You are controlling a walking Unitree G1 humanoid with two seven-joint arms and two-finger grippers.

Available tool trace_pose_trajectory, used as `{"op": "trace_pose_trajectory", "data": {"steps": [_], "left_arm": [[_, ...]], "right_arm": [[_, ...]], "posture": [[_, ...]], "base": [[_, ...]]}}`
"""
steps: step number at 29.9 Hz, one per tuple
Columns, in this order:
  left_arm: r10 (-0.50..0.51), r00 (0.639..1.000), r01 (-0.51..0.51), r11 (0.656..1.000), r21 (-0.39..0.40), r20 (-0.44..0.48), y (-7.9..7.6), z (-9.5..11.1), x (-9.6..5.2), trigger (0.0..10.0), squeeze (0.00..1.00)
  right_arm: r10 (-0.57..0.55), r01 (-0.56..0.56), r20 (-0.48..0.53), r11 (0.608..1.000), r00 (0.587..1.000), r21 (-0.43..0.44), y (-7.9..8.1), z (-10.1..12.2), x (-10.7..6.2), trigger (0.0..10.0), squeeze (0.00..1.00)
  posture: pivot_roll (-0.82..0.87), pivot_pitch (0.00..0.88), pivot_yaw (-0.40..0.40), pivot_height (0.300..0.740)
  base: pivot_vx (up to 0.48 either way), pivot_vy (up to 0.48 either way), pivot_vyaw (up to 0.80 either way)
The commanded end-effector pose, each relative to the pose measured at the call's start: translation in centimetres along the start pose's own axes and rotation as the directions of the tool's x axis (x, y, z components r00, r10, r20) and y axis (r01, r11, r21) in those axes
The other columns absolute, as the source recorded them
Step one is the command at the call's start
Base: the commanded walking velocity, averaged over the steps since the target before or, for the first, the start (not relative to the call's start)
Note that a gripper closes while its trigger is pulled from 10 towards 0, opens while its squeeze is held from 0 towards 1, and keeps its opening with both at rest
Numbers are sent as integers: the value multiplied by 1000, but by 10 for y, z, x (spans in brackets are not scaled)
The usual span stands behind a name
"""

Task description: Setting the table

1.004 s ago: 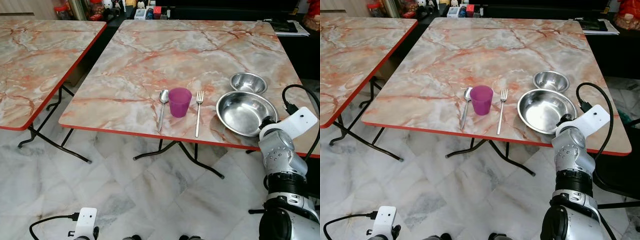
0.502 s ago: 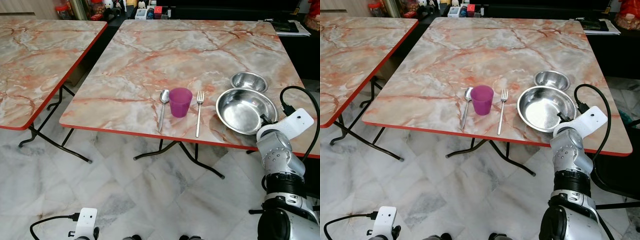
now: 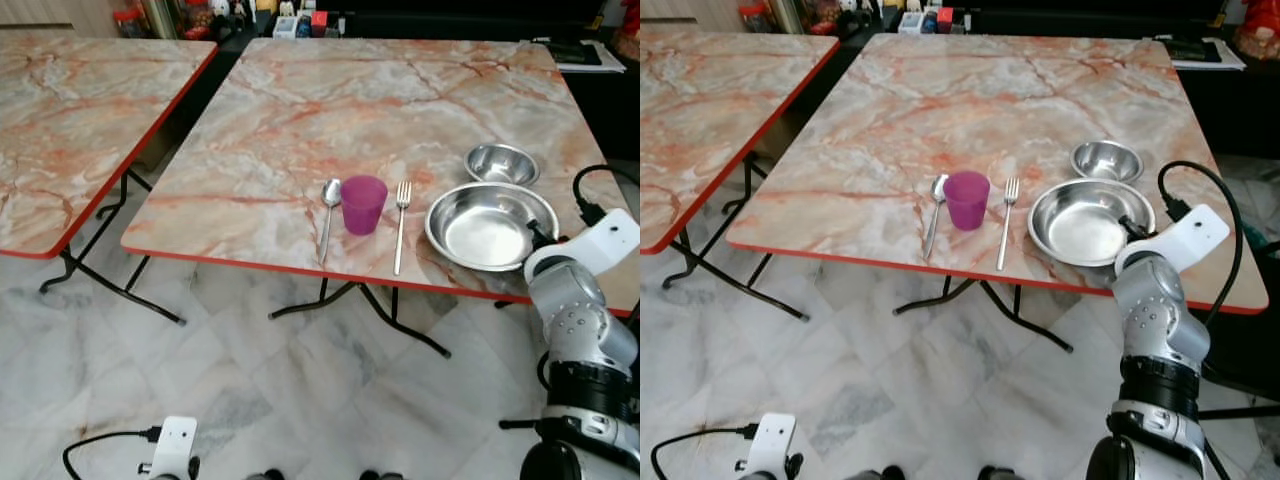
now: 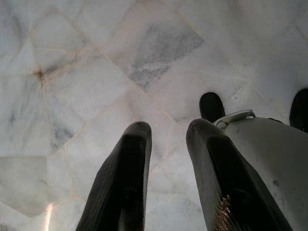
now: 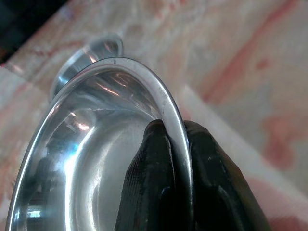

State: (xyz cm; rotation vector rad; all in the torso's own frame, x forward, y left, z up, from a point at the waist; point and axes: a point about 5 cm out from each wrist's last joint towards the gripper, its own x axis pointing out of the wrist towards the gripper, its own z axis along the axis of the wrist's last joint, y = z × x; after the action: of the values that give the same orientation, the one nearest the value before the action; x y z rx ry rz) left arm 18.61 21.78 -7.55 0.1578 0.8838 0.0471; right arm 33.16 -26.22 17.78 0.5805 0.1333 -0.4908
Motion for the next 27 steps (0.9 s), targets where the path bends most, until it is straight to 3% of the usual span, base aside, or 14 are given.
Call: {"op": "trace_pose_trajectory", "data": {"steps": [1,3,9,10,12,13,15,17,19,20,22,23,27], "left_arm": [[-5,999,5,1000,5,-32,0,-9,-2,10000,0],[-9,1000,9,1000,5,-21,-3,-6,-1,10000,0],[-7,1000,7,1000,5,-14,-4,-4,0,10000,0],[-6,1000,6,1000,6,-11,-4,-3,0,10000,0],[-5,1000,5,1000,7,-8,-4,-3,0,10000,0],[4,1000,-4,1000,2,-7,-3,-2,0,10000,0],[15,1000,-15,1000,-4,-5,-2,-2,0,10000,0],[25,1000,-25,999,-24,-6,0,-2,0,10000,0],[44,999,-43,996,-73,3,3,-2,-1,10000,0],[44,999,-43,996,-73,3,3,-2,-1,10000,0],[56,998,-54,993,-102,19,7,1,-1,10000,0],[66,997,-63,992,-110,27,9,4,0,10000,0],[70,997,-65,991,-121,33,8,5,0,10000,0]], "right_arm": [[25,-25,40,1000,999,11,5,10,-6,0,0],[63,-67,96,997,993,45,14,20,-10,0,0],[135,-142,152,989,979,36,30,30,-14,0,0],[156,-161,181,987,971,12,34,34,-16,5294,0],[179,-180,210,984,961,-16,37,39,-18,5294,0],[193,-188,251,981,949,-44,41,45,-20,10000,0],[208,-194,297,978,932,-76,46,52,-22,10000,0],[225,-144,362,961,905,-237,50,58,-23,10000,0],[302,-98,459,904,835,-417,63,67,-30,10000,0],[302,-98,459,904,835,-417,63,67,-30,10000,0],[359,-94,509,876,782,-473,74,74,-37,10000,0],[401,-108,546,865,735,-489,82,80,-43,10000,0],[455,-130,550,839,700,-529,96,78,-48,10000,0]], "posture": [[-93,163,46,740],[-91,165,47,740],[-90,165,48,740],[-90,165,48,740],[-90,165,48,740],[-86,165,46,740],[-86,165,46,740],[-94,164,50,740],[-85,165,50,740],[-85,165,50,740],[-88,165,48,740],[-90,166,49,740],[-87,168,51,740]], "base": [[0,0,0],[0,0,0],[0,0,0],[0,0,0],[0,0,0],[0,0,0],[0,0,0],[0,0,0],[0,0,0],[0,0,0],[0,0,0],[0,0,0],[0,0,0]]}}
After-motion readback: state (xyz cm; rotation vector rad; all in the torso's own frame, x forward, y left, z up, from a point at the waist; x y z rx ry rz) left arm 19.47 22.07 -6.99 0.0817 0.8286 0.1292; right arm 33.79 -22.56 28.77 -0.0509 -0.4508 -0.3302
